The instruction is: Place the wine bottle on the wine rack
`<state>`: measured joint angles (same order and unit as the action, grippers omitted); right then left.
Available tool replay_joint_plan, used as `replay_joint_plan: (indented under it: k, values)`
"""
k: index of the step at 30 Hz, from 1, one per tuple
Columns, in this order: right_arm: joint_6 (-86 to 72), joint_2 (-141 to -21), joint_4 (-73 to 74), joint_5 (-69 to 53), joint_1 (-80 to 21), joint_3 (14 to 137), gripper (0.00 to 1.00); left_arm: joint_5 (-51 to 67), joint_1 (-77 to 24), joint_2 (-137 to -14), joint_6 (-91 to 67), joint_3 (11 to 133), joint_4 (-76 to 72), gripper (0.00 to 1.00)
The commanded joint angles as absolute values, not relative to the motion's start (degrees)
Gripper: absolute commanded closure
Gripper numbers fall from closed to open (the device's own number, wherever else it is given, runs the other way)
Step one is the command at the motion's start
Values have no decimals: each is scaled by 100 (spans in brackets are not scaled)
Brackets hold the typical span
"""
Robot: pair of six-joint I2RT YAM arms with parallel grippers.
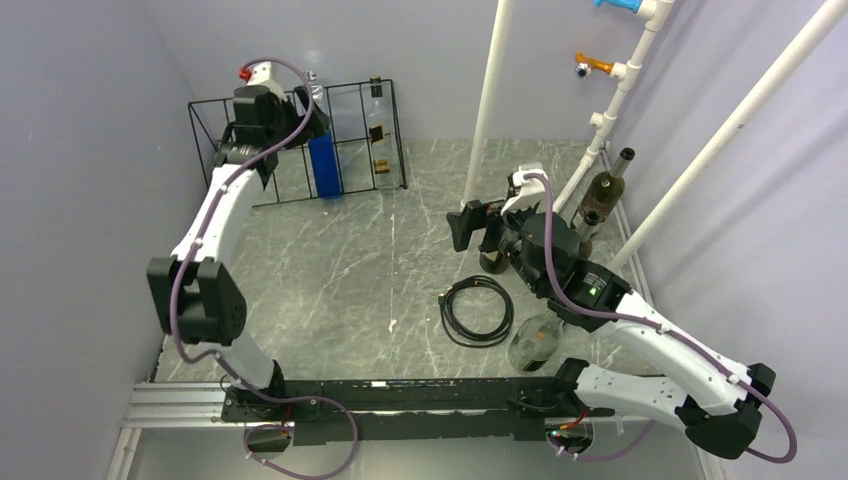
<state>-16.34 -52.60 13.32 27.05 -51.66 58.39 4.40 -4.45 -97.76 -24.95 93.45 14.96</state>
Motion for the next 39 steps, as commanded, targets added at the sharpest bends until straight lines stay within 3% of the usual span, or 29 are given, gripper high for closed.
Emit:
replay_joint_plan:
  k: [1,6,12,20,27,36,39]
  values:
    - [-1789,-5285,2070,2631,-5142,6493,0,1623,-444,-8967,-2980,8433,1215,7]
    - [-1949,-5030,2936,2749,-5142,6915,0,2114,-621,-8413,-2876,7586,1223,6]
    - [-2420,-4629,4622,3187,-5142,7505,0,2637,-918,-7963,-2950,7684,1138,8]
    - [-3855,-3786,6961,3422,-5144,7994,0,2192,-1335,-7238,-2528,7610,1190,7]
    - [-4342,-3352,7136,2748,-5143,7415,0,2114,-1548,-7217,-2366,7564,1163,6]
    - [-4619,-3632,7538,2947,-5142,6811,1,2141,-1595,-7392,-2328,7531,1121,6]
    - [-4601,-3576,7387,2955,-5142,6636,6,2183,-1600,-7464,-2344,7528,1112,7]
